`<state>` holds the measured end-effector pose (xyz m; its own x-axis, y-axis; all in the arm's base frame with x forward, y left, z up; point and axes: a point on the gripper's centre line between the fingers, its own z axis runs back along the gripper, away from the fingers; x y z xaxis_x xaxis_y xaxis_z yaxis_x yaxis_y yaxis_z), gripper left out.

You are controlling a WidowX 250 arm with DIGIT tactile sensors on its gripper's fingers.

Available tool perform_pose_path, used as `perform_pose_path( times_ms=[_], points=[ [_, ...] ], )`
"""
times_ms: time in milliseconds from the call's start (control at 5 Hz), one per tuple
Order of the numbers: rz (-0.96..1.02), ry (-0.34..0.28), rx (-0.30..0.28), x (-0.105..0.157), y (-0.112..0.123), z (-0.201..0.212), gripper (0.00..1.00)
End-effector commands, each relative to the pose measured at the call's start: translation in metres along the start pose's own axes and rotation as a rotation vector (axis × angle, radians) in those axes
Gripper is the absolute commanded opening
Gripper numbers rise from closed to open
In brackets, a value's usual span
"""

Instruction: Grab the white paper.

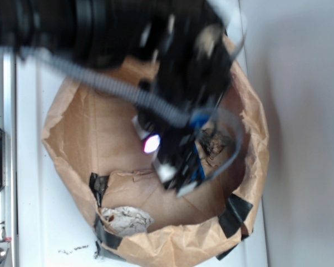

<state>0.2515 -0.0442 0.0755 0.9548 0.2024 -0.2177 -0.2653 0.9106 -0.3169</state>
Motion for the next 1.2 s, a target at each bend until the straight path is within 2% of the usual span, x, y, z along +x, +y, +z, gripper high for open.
perform_pose_path(
  times_ms=[0, 400, 600, 800, 1000],
  points=[
    [-0.165, 0.110, -0.013, -0.022, -0.019, -0.032, 1.00],
    [-0.232, 0.281, -0.046, -0.038, -0.016, -0.037, 1.00],
    [-0.255, 0.348, -0.054, -0.061, -0.014, -0.033, 1.00],
    [-0.226, 0.358, -0.041, -0.077, -0.010, -0.035, 0.00],
    [-0.203, 0.343, -0.051, -0.076, -0.006, -0.038, 0.00]
  ],
)
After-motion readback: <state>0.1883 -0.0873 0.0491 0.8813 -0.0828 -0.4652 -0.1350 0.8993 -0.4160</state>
